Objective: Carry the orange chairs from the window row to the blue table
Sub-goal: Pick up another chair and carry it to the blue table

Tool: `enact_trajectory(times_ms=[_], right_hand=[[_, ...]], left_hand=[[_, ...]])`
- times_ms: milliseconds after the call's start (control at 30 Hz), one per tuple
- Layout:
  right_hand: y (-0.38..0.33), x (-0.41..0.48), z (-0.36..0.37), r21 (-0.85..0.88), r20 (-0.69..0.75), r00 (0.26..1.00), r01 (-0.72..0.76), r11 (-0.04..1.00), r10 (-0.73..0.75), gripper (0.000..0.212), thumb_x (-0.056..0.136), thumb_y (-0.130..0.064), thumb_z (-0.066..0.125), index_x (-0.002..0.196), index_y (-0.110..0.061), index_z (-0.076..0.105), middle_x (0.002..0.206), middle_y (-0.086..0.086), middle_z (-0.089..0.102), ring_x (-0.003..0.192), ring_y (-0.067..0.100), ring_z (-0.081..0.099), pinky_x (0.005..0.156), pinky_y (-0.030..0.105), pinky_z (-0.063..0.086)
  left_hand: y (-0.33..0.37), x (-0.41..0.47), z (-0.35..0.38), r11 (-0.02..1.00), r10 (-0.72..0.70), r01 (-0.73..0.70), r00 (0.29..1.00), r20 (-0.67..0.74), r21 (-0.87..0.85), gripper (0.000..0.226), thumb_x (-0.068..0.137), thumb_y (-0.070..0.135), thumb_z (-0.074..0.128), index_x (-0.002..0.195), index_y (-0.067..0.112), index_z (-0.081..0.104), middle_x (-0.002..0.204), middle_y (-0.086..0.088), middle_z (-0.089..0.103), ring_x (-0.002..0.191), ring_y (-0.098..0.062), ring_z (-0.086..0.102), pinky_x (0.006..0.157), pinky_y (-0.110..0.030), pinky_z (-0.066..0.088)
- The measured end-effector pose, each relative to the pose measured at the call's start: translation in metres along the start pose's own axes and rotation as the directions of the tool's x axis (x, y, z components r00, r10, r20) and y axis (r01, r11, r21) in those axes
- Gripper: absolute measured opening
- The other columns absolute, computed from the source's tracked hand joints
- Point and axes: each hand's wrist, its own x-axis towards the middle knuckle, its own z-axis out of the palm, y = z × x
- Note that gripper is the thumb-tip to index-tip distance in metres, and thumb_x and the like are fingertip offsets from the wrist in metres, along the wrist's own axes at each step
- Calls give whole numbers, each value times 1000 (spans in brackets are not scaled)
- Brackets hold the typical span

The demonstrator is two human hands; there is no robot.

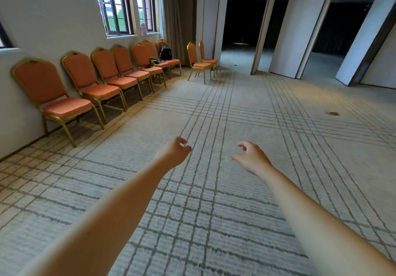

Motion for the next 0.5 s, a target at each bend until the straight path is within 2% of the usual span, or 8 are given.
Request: enact_trajectory(times_ms=[233, 500], right_hand=[[-16, 202, -2, 25, -53, 999, -11, 1000, 12, 56, 91, -38, 63, 142, -22, 45, 146, 7, 43, 126, 23, 49, 97, 38, 45], [-19, 392, -15, 88, -90, 993, -67, 994, 75, 60, 90, -45, 64, 142, -23, 46, 147, 2, 44, 130, 19, 47, 93, 33, 42]], left_hand=[[6, 209, -4, 999, 25, -25, 1000, 9, 29, 49, 94, 47, 50, 136, 22, 46, 128, 0, 58, 103, -18, 59, 90, -35, 50], [38, 422, -4, 997, 39, -43, 997, 64, 63, 47, 92, 46, 52, 134, 24, 48, 127, 2, 60, 106, -19, 60, 93, -37, 50]])
